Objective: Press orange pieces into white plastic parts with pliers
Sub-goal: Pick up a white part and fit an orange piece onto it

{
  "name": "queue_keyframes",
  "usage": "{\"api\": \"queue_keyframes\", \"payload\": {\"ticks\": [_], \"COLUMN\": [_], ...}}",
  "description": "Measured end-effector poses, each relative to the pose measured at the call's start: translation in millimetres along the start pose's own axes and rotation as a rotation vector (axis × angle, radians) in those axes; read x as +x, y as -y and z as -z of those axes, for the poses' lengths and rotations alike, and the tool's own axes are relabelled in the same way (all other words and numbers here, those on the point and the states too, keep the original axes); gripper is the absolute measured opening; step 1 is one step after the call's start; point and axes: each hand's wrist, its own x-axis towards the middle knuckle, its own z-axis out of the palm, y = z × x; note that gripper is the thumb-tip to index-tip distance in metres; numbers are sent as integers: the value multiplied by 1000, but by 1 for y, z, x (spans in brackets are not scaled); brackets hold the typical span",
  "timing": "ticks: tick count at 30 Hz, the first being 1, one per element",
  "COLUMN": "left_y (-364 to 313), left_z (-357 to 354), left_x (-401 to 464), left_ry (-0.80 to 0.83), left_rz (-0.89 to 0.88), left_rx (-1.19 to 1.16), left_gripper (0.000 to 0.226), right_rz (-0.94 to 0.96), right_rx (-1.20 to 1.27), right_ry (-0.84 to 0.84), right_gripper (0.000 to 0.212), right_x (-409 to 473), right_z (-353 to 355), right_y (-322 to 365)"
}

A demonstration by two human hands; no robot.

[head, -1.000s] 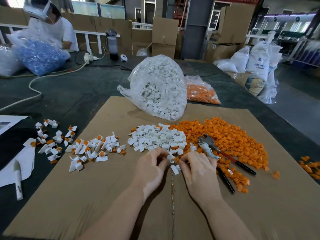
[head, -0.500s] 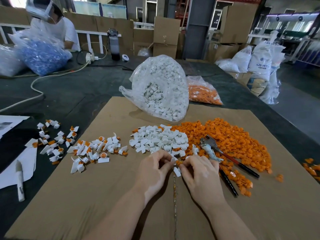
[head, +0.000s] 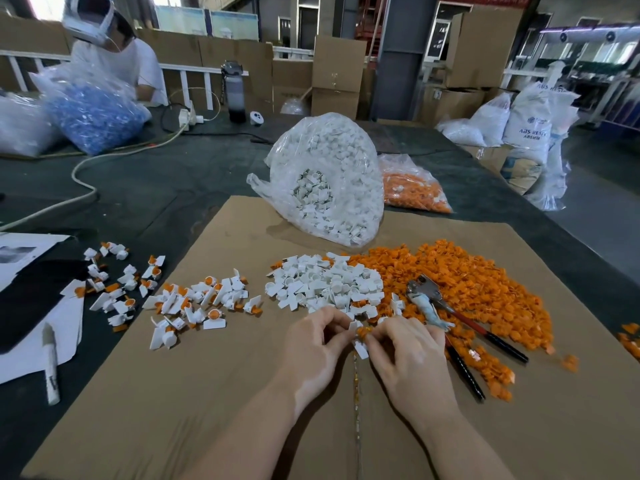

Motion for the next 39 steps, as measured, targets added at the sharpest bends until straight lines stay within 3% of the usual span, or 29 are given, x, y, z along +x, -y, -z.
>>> {"api": "queue_keyframes", "payload": {"ticks": [17, 31, 39], "left_y": [0, -4, -3], "left_z": [0, -5, -11], "left_x": [-1, 2, 3], "left_ry": [-2, -37, -27], "left_rz": [27, 31, -62], "left_rx": [-16, -7, 144], "left_gripper": [4, 15, 18], "right_rz": [13, -50, -155], "right_rx": [-6, 8, 68], "right_ry": [-1, -10, 9], "right_gripper": [27, 29, 26], "right_x": [0, 4, 3], "right_z": [0, 3, 1], "right_y": [2, 7, 4]}}
